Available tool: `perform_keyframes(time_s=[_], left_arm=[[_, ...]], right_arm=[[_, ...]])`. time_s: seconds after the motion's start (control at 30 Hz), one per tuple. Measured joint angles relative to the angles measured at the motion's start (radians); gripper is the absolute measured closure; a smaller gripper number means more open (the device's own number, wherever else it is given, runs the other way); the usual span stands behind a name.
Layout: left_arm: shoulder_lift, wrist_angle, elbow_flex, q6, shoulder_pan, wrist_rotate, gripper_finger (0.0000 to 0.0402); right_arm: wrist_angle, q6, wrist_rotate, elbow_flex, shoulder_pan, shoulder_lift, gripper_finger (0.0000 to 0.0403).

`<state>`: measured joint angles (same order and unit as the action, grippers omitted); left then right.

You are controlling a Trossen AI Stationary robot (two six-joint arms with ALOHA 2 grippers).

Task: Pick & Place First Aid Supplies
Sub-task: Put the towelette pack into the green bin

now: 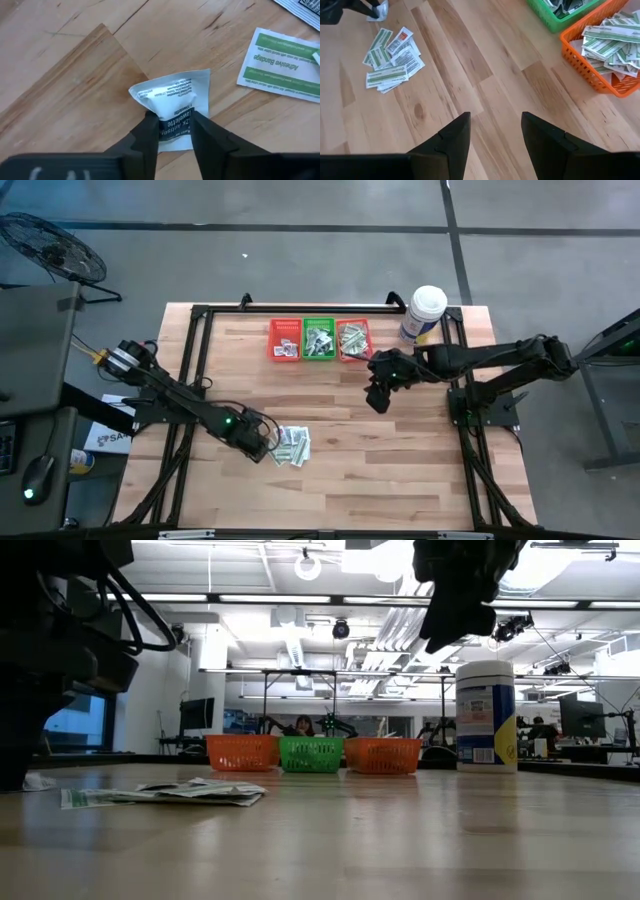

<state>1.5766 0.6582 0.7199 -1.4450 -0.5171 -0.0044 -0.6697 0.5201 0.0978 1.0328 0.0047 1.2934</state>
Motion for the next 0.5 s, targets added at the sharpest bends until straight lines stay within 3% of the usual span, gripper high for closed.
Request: perform_keyframes(time_s=[0.37, 0.5], left_arm=[[0.011, 0.098, 0.112, 0.027, -0.001, -0.06, 0.0388], [0.01, 0.108, 0.127, 0.028, -0.001, -0.08, 0.039]], right_arm=[[0.012, 0.022, 0.0, 0.0, 0.044, 0.0, 0.0233], [0.053, 0.022, -0.002, 0.0, 0.064, 0.0, 0.0233]])
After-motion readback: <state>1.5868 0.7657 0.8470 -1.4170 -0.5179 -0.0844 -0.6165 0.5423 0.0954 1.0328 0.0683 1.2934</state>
